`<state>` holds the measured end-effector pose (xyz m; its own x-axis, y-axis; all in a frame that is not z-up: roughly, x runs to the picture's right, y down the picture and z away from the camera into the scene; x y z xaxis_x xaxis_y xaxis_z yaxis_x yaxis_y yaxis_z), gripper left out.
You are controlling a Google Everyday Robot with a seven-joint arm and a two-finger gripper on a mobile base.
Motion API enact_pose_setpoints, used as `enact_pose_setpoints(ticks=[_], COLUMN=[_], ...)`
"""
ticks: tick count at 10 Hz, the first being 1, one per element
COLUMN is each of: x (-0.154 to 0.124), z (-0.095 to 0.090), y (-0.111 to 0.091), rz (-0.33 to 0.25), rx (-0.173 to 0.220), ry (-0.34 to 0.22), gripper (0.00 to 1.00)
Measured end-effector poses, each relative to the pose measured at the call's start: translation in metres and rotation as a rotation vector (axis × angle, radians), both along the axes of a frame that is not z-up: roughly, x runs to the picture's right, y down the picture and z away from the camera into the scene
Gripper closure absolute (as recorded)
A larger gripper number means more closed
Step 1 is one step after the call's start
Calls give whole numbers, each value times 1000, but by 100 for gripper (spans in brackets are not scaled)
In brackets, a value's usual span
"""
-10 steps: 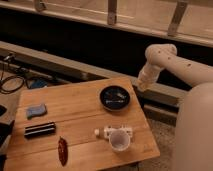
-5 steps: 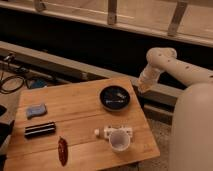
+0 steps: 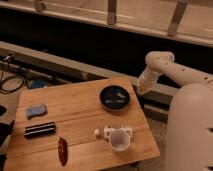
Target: Push the ceramic bowl across the table
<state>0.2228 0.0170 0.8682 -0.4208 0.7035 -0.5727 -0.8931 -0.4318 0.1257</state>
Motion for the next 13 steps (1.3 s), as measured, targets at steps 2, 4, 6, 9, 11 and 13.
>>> enact_pose_setpoints(ticks=[2, 4, 6, 9, 11, 13], x=[5, 3, 1, 3, -1, 1], z=[9, 19, 27, 43, 50, 58], y=[5, 10, 9, 16, 16, 20], rz=[21, 24, 29, 41, 43, 47], rx=[-11, -20, -20, -32, -36, -48], ry=[10, 17, 22, 36, 39, 51], gripper=[81, 81, 81, 81, 81, 81])
